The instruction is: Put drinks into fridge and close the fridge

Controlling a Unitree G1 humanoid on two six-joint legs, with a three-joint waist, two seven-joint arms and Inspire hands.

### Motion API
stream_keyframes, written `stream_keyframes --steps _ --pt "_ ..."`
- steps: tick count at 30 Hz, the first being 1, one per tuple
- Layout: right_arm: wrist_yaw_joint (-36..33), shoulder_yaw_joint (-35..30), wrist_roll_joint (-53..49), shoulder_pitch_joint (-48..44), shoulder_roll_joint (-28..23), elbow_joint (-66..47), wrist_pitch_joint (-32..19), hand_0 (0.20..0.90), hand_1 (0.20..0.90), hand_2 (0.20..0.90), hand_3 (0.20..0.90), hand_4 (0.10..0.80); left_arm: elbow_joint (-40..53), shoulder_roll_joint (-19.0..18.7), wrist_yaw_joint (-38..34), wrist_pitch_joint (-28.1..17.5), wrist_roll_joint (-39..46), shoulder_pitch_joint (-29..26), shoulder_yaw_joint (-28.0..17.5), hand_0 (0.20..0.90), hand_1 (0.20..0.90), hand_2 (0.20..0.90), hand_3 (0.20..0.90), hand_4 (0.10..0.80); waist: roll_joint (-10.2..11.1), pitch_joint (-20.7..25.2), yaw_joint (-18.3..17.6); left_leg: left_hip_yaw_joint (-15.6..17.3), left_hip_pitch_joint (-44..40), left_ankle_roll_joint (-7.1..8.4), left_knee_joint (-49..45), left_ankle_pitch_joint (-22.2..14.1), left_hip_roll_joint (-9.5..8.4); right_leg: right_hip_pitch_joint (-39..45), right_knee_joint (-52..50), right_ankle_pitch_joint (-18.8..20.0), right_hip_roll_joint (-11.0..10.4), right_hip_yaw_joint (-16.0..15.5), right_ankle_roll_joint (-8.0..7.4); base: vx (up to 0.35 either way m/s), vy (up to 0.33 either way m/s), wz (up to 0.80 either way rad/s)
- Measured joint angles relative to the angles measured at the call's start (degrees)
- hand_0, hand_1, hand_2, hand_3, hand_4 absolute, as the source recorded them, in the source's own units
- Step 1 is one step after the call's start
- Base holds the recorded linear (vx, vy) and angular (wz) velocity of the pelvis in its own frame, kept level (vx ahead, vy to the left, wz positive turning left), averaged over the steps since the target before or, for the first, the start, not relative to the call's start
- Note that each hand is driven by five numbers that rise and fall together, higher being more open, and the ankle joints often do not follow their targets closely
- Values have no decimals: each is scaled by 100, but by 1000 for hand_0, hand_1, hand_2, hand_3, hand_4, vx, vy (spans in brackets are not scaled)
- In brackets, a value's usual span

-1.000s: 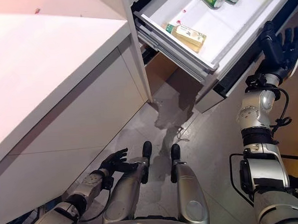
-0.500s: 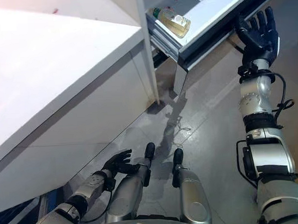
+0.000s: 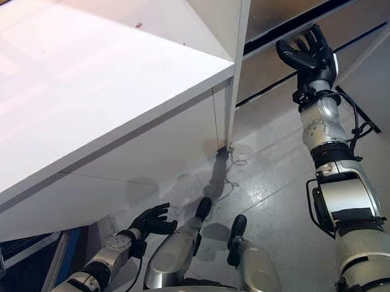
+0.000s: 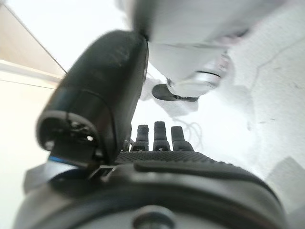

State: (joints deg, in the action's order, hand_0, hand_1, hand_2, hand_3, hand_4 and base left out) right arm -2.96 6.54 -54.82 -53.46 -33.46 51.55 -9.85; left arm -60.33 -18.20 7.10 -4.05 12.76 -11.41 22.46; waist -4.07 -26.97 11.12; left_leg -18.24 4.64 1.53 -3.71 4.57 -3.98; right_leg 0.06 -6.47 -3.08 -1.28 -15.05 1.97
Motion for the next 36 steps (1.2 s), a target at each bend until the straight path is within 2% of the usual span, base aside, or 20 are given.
stream_keyframes --steps 4,7,10,13,16,20,23,26,32,36 --pt "-414 0 579 207 100 -4 -39 900 900 900 900 800 -8 -14 0 9 -173 287 13 900 900 900 900 800 31 238 15 47 -126 -64 23 50 -9 164 141 2 -2 15 -7 90 11 0" --pt "-936 1 1255 267 175 -149 -330 900 900 900 900 800 -5 -32 0 6 -177 369 30 900 900 900 900 800 66 379 13 89 -244 -76 91 52 -4 227 170 -11 4 92 -27 17 16 -3" --pt "-1382 0 1856 487 303 -765 -669 900 900 900 900 800 -7 -67 -12 29 -175 450 28 900 900 900 900 800 186 598 -23 212 -311 -94 144 41 18 235 200 -11 11 212 -27 3 28 -19" --pt "-1558 -11 2069 1076 530 -1340 -899 900 900 900 900 800 -14 -152 -50 64 -156 685 27 900 900 900 900 800 395 965 -73 431 -439 -129 284 22 53 257 241 -13 26 424 -34 -25 16 -35" --pt "-1576 -68 2052 1825 929 -1462 -907 900 900 900 900 800 -170 -247 -50 136 -92 844 23 900 900 900 900 800 647 1387 -347 633 -531 -164 430 10 90 243 300 -4 46 623 -53 -19 1 -34" --pt "-1245 -175 1969 3235 1261 -1563 -839 900 900 900 900 800 -223 -111 -74 136 123 970 -75 900 900 900 900 800 664 1722 -611 865 -656 -229 624 18 105 256 388 42 43 852 -117 -9 -14 -30" --pt "-772 -292 1872 4372 1391 -1049 -644 900 900 900 900 800 -226 218 -52 121 248 1094 -240 900 900 900 900 800 548 1889 -928 1047 -789 -297 828 61 105 368 680 191 36 1031 -179 -8 -38 -30" --pt "-499 -363 1775 4973 1504 -241 -393 900 900 900 900 800 -247 296 2 106 307 1150 -430 900 900 900 900 800 526 1957 -1113 1130 -865 -307 901 47 107 517 947 305 46 1114 -192 -26 -46 -16" --pt "-3 -627 1994 5281 1814 1664 221 900 900 900 900 800 -700 401 172 -96 314 1125 -779 900 900 900 900 800 539 1979 -1236 1182 -996 -248 906 -14 165 722 1169 429 101 1147 -166 -11 -40 -4" --pt "178 -652 2261 5413 1944 2215 622 900 900 900 900 800 -979 399 229 -119 311 1233 -956 900 900 900 900 800 539 2193 -1235 1198 -1015 -231 908 -55 197 737 1169 415 131 1153 -147 4 -6 -2"
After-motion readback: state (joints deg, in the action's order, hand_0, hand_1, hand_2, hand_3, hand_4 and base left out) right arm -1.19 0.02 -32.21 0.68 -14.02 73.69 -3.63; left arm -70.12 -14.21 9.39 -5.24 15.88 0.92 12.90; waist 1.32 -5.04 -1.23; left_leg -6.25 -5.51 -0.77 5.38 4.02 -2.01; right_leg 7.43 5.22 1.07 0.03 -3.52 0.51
